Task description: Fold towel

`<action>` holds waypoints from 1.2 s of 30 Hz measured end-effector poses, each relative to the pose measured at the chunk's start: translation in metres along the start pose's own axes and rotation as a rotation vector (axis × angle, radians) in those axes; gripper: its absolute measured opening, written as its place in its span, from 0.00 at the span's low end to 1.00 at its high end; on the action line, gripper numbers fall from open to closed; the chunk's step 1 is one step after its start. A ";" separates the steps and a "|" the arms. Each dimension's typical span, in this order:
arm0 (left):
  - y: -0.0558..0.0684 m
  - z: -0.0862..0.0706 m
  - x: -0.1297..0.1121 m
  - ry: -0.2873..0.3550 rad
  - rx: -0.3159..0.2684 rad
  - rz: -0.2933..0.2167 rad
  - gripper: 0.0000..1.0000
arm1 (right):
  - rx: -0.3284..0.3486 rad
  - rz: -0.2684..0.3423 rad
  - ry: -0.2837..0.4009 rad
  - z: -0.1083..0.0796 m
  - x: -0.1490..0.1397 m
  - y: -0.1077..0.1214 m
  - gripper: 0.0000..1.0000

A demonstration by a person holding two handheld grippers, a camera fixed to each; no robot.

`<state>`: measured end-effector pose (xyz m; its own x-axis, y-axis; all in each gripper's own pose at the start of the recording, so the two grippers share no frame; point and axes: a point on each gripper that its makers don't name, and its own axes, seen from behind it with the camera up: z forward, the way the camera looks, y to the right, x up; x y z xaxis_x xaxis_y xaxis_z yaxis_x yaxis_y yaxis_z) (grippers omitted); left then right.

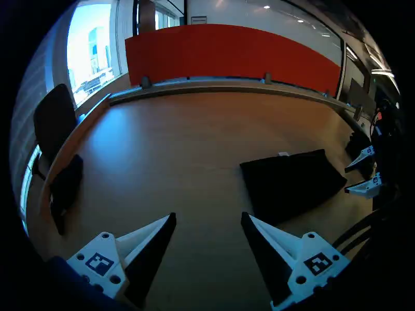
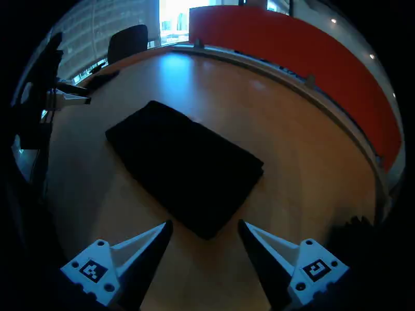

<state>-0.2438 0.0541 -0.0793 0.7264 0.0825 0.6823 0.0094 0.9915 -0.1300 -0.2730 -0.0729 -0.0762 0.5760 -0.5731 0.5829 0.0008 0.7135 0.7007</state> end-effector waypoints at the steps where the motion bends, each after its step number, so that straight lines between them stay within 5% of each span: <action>1: 0.000 0.000 -0.001 -0.001 0.001 -0.001 0.93 | 0.003 -0.001 -0.005 0.001 -0.002 0.000 0.93; 23: -0.003 -0.004 -0.011 -0.015 -0.004 -0.007 0.93 | 0.065 0.006 -0.064 0.006 -0.015 -0.007 0.26; 31: -0.005 -0.004 -0.011 -0.014 -0.002 -0.006 0.93 | 0.069 -0.029 -0.064 0.004 -0.016 -0.011 0.08; 36: -0.004 -0.004 -0.011 -0.013 -0.004 -0.005 0.93 | 0.053 -0.039 -0.052 0.004 -0.012 -0.009 0.05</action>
<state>-0.2487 0.0487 -0.0890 0.7172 0.0788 0.6924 0.0156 0.9915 -0.1290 -0.2833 -0.0740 -0.0882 0.5328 -0.6211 0.5748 -0.0216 0.6690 0.7429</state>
